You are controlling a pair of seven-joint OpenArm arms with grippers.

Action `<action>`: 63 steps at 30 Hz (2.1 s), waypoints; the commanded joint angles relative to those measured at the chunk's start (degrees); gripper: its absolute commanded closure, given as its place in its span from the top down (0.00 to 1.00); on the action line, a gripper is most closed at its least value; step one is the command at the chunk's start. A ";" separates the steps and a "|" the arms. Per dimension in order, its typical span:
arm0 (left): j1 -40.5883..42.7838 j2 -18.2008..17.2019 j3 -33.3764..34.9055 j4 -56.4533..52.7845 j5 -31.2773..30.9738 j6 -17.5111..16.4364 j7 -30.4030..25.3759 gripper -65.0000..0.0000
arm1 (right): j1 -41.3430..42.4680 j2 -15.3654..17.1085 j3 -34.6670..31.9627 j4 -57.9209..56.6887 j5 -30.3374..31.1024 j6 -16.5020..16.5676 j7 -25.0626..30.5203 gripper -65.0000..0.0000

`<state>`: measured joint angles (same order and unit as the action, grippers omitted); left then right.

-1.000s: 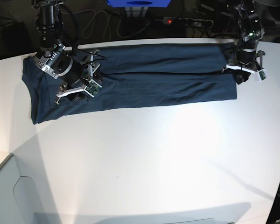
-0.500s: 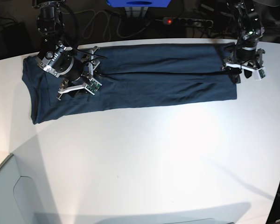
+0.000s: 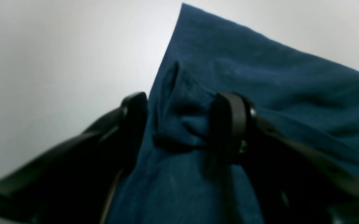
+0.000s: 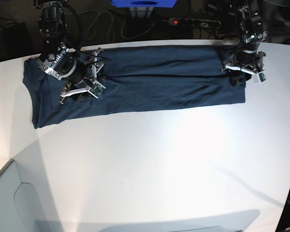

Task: Fold the T-shirt properly
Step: 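Lift the strip end with the left gripper, then fold the strip end with the left gripper over toward the right gripper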

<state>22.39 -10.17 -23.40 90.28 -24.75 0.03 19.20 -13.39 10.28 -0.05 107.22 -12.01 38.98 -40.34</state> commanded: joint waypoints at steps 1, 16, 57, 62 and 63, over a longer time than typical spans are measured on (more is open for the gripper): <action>0.42 -0.33 -0.03 -0.04 -0.35 -0.08 0.36 0.44 | 0.95 0.22 0.19 0.78 0.45 1.02 0.82 0.54; 0.16 -0.24 -0.38 -0.48 -0.08 0.19 0.36 0.00 | 1.21 0.22 0.54 0.78 0.45 1.02 0.91 0.54; -8.37 19.10 39.35 4.53 25.32 0.54 0.36 0.00 | 2.71 -1.45 24.10 -0.27 0.71 1.02 0.64 0.55; -9.78 19.10 42.69 3.30 25.32 0.54 0.36 0.00 | 2.71 -1.45 24.01 -0.36 0.71 1.02 0.64 0.55; -10.30 19.10 43.40 3.30 25.32 0.54 0.36 0.00 | 2.71 -1.45 24.01 -0.36 0.71 1.02 0.64 0.55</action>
<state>12.64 8.23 19.62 92.64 0.91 0.91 21.17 -11.03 8.25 23.81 105.91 -11.81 38.98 -40.51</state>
